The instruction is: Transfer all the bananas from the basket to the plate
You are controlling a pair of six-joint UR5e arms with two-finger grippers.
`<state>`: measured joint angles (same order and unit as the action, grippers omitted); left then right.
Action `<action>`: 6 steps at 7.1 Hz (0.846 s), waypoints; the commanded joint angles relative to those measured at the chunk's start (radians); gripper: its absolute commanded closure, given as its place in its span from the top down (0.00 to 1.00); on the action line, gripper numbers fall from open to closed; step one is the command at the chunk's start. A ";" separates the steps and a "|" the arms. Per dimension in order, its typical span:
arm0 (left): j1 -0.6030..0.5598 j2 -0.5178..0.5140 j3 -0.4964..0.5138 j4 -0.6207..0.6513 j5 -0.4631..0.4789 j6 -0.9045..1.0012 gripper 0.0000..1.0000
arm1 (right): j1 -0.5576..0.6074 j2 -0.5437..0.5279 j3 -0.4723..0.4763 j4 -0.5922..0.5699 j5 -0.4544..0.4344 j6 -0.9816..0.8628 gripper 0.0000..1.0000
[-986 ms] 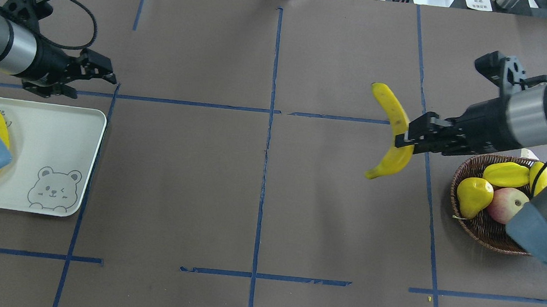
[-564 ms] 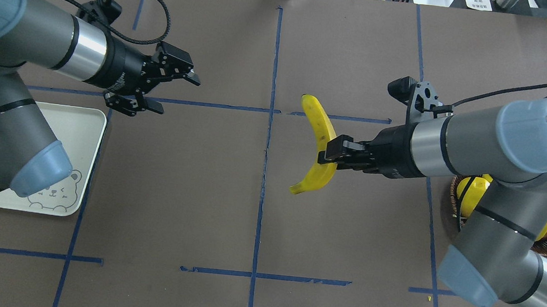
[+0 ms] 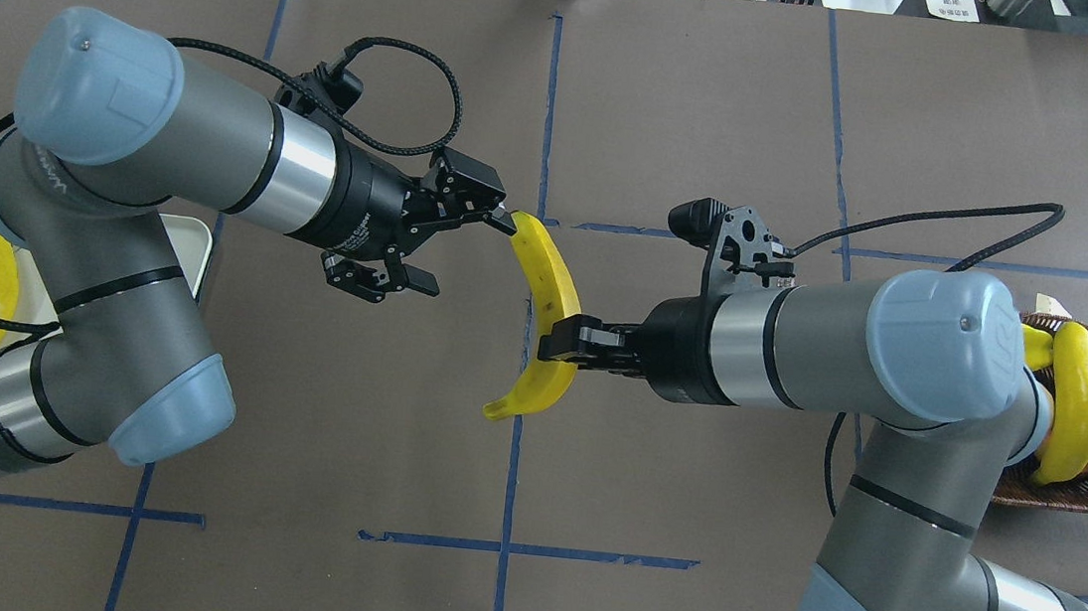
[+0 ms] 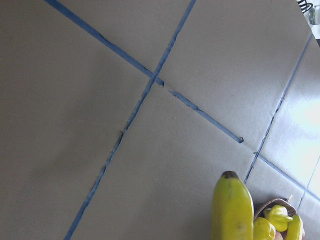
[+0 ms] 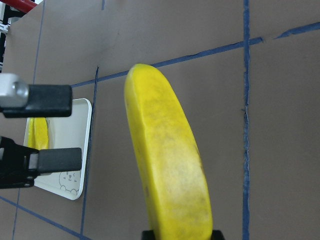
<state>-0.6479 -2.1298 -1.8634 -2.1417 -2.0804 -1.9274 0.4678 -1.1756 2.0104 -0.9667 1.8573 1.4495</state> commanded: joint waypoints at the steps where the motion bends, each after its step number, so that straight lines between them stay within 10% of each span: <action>1: 0.026 -0.056 0.051 0.000 0.026 -0.014 0.98 | -0.020 0.005 0.002 0.000 -0.027 0.000 0.00; 6: 0.082 -0.075 0.079 -0.001 0.101 -0.021 0.87 | -0.015 0.002 0.013 0.000 -0.027 0.000 0.00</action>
<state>-0.5713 -2.2024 -1.7902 -2.1415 -1.9951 -1.9463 0.4508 -1.1724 2.0195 -0.9664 1.8301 1.4507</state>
